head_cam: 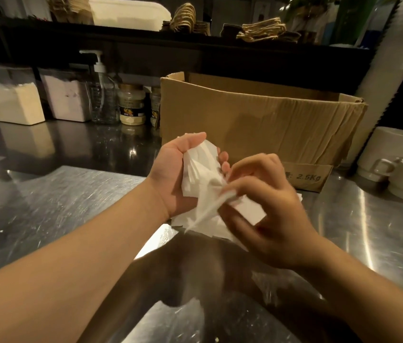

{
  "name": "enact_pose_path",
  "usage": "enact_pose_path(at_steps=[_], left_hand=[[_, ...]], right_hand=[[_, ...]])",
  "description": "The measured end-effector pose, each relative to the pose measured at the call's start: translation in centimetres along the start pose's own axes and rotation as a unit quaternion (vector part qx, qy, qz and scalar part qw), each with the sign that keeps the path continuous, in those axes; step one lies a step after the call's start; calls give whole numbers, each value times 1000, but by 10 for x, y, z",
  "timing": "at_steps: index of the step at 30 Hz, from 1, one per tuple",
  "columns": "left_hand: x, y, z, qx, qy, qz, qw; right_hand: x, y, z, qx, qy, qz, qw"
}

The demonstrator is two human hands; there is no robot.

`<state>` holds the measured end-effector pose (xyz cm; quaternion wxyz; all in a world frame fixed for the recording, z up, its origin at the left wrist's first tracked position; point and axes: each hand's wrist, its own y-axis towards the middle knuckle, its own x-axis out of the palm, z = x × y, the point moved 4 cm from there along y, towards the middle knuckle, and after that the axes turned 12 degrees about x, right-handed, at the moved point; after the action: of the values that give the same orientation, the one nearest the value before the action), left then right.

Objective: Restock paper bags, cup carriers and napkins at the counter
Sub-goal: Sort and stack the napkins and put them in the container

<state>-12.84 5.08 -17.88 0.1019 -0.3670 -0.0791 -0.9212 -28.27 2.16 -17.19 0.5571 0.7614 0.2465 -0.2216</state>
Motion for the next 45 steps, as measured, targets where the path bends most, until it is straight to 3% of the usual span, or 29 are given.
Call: enact_pose_path(at_steps=[4,7,11,19,21,23,25,27,31,40,45], left_hand=[[-2,3,-10,-16,111,-41,993],[2,1,-17,-55,113,-65,990],[3,1,-19,-30,159,-68,984],[4,0,-26,-79,149,-88,982],[6,-1,-24,-75,138,-89,984],[6,-2,-23,-67,130,-78,986],[6,-2,-21,-62,119,-70,988],[6,-2,-20,-63,111,-59,990],[1,0,-20,-56,111,-27,992],[-1,3,-22,-60,98,-18,993],[2,-2,-22,-47,119,-16,992]], right_hand=[[-10,4,15,195,253,39,947],[-7,4,25,308,328,50,892],[-3,2,34,405,357,37,841],[0,0,40,470,302,60,827],[-2,0,39,448,259,74,852],[-7,2,35,367,193,64,908],[-11,4,25,262,128,16,956],[-11,4,19,185,64,-30,980],[-7,3,16,128,2,-44,991],[-6,3,14,93,-47,19,994],[-4,1,13,105,-16,-52,993]])
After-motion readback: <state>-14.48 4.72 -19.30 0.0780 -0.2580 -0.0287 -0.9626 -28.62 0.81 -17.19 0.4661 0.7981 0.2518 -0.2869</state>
